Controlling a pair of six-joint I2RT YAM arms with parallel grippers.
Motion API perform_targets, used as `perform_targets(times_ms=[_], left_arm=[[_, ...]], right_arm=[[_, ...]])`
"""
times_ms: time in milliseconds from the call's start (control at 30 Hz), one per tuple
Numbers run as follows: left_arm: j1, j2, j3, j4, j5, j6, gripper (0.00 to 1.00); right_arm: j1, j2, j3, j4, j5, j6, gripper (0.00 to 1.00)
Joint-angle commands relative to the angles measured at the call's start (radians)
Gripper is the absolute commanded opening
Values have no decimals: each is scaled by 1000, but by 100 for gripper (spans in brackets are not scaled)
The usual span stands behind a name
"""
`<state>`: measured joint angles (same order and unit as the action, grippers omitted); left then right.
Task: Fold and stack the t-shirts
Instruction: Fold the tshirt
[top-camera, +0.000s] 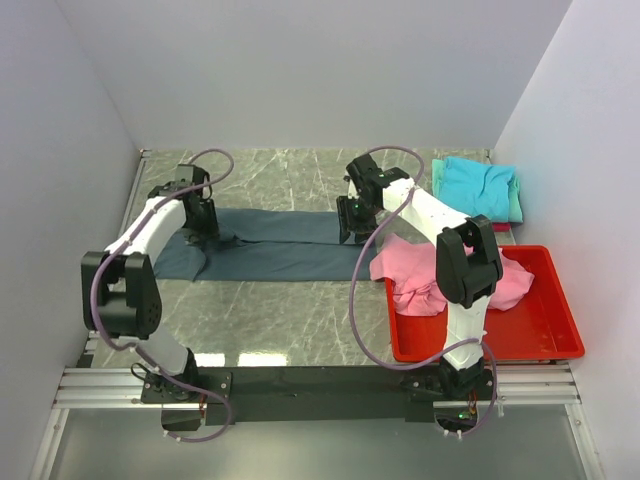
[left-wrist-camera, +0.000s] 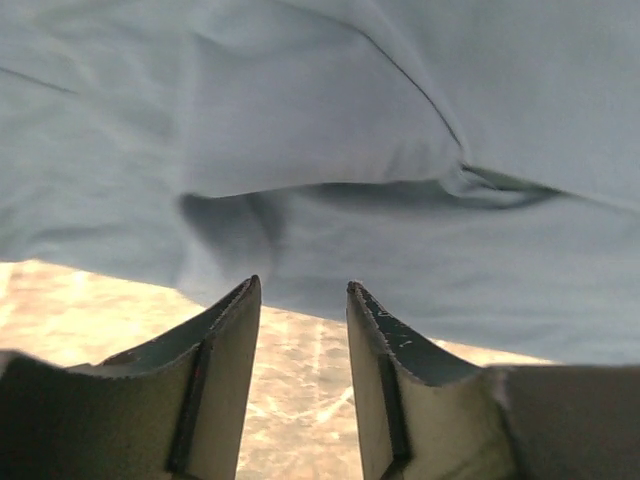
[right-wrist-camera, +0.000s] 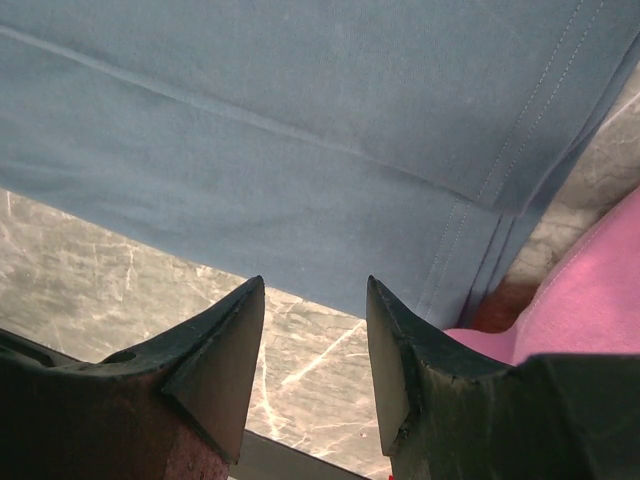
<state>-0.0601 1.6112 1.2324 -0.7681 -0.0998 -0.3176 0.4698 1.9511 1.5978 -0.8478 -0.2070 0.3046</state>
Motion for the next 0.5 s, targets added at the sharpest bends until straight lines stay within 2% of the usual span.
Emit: perform_targets(times_ms=[0,467], left_arm=[[-4,67,-7,4,115,9,44],[-4,211,65,148,-55,-8,45]], right_arm=[[13,-4,1,12,-3,-5,52],[15,-27,-39,24,-8,1,52]])
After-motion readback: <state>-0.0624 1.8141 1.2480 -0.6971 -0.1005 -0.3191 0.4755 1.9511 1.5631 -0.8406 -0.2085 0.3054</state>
